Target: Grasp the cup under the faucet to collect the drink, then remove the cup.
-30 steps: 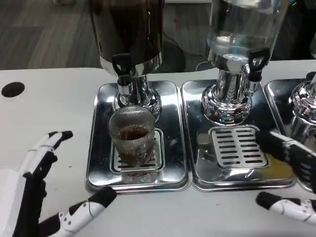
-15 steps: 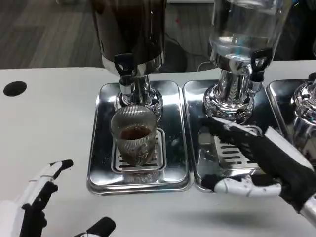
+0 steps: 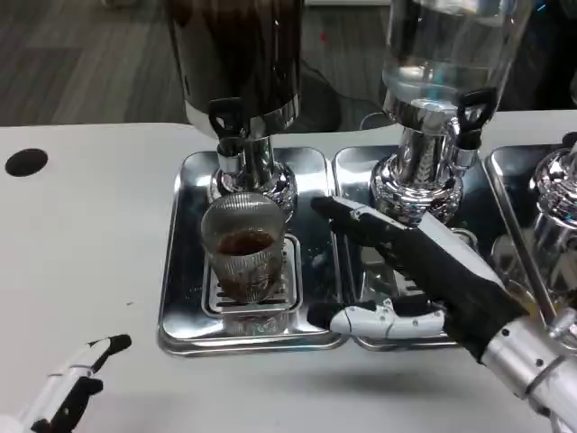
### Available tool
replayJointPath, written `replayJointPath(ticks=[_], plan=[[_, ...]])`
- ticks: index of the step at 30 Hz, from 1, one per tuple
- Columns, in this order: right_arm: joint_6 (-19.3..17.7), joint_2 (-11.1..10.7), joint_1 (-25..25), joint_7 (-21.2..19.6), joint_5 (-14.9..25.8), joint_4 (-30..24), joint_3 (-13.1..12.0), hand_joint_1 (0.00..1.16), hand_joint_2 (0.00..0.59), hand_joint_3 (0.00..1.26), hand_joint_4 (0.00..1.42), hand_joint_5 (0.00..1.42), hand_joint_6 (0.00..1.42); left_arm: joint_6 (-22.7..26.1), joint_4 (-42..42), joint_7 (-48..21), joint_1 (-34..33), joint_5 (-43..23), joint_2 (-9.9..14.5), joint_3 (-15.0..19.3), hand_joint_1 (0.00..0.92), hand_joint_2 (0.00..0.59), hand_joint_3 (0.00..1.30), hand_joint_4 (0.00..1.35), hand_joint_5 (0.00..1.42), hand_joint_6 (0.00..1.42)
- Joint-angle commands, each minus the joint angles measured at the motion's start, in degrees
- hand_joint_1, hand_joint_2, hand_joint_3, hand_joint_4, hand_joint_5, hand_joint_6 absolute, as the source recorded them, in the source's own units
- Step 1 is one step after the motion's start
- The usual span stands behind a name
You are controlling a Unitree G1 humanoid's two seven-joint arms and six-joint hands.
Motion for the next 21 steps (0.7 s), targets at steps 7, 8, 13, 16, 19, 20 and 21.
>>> replayJointPath(ticks=[7,8,13,16,19,20,21], plan=[[3.0,3.6,-5.3,-2.6,-1.8,3.8,2.2,0.69,0.092,0.07,0.01,0.04,0.03,-3.3,1.5,0.5,2.6,-1.6,-0.4,2.1,0.0,0.048,0.24,0.19,0.34,0.74],[3.0,3.9,-5.7,-2.8,-2.0,4.2,2.3,0.69,0.092,0.07,0.01,0.04,0.03,-3.5,1.6,0.5,2.7,-1.6,-0.5,2.2,0.0,0.048,0.24,0.19,0.34,0.74],[2.9,5.0,-7.1,-4.0,-2.7,6.3,3.0,0.69,0.091,0.07,0.0,0.04,0.03,-4.6,2.0,0.4,3.1,-2.1,-0.9,3.0,0.0,0.049,0.25,0.19,0.34,0.74],[2.9,5.8,-8.0,-4.8,-3.1,7.4,3.3,0.69,0.092,0.07,0.01,0.04,0.03,-5.1,2.3,0.2,3.3,-2.4,-1.0,3.3,0.0,0.049,0.25,0.19,0.34,0.74],[3.0,6.8,-9.2,-5.6,-3.6,8.9,3.9,0.69,0.092,0.07,0.01,0.04,0.03,-5.5,2.8,0.1,3.2,-2.7,-1.1,3.4,0.0,0.049,0.25,0.19,0.34,0.74],[3.0,7.2,-9.5,-5.8,-3.8,9.3,4.1,0.69,0.091,0.07,0.01,0.04,0.03,-5.7,3.0,0.0,3.2,-2.7,-1.2,3.4,0.0,0.049,0.25,0.19,0.34,0.74],[2.9,7.5,-9.8,-6.1,-3.9,9.7,4.2,0.69,0.091,0.07,0.01,0.04,0.03,-5.9,3.3,0.1,3.3,-2.8,-1.1,3.4,0.0,0.049,0.25,0.19,0.34,0.73]])
